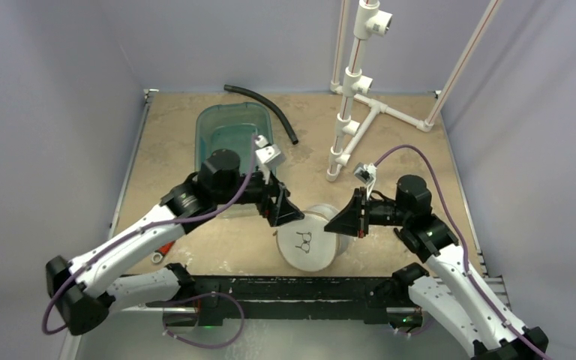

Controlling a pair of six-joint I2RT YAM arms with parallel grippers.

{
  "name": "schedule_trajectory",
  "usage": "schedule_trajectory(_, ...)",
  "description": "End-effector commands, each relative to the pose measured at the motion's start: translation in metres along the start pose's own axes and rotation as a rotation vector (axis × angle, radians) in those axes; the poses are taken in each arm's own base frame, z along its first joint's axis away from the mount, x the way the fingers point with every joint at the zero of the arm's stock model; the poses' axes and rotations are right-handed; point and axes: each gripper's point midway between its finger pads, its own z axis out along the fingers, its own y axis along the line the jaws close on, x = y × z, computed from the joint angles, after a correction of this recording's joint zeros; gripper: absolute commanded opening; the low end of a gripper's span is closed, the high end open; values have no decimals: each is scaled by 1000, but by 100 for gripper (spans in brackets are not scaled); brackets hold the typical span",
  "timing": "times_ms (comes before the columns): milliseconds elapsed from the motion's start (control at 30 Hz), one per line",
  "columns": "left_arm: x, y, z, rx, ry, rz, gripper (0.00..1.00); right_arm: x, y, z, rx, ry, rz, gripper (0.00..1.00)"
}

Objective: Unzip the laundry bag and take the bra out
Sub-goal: Pick up the laundry bag at the center of the board, then adjust the laundry bag at the center of the board.

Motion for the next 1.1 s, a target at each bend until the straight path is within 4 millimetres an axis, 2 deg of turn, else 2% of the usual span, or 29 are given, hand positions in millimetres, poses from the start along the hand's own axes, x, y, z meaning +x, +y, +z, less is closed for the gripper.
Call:
schedule_trajectory(0,2,-16,18,160,136,91,86,-14,31,-1,-100,-1,-140,0)
schedule_trajectory(200,5,-24,22,235,184,121,82,-16,32,0,-101,6,-148,0)
schedule_trajectory(333,16,-25,22,267,220,112,78,-16,33,1,-107,11,-155,0)
schedule_trajectory(567,41,-35,27,319,285,89,65,-19,34,3,-110,14,-162,0)
schedule_trajectory(667,54,-33,33,318,326,71,58,-22,37,3,-116,15,-170,0)
schedule_trajectory(767,59,-31,35,313,341,64,51,-24,38,4,-119,17,-176,0)
schedule_trajectory(900,53,-34,37,324,326,60,32,-25,38,4,-114,20,-180,0)
schedule_trajectory(1000,47,-37,36,328,307,57,7,-26,37,5,-103,18,-171,0)
schedule_trajectory(1033,43,-39,35,325,294,57,0,-26,36,5,-97,17,-163,3)
schedule_trajectory(1067,39,-39,35,315,278,56,0,-28,35,5,-86,15,-157,22)
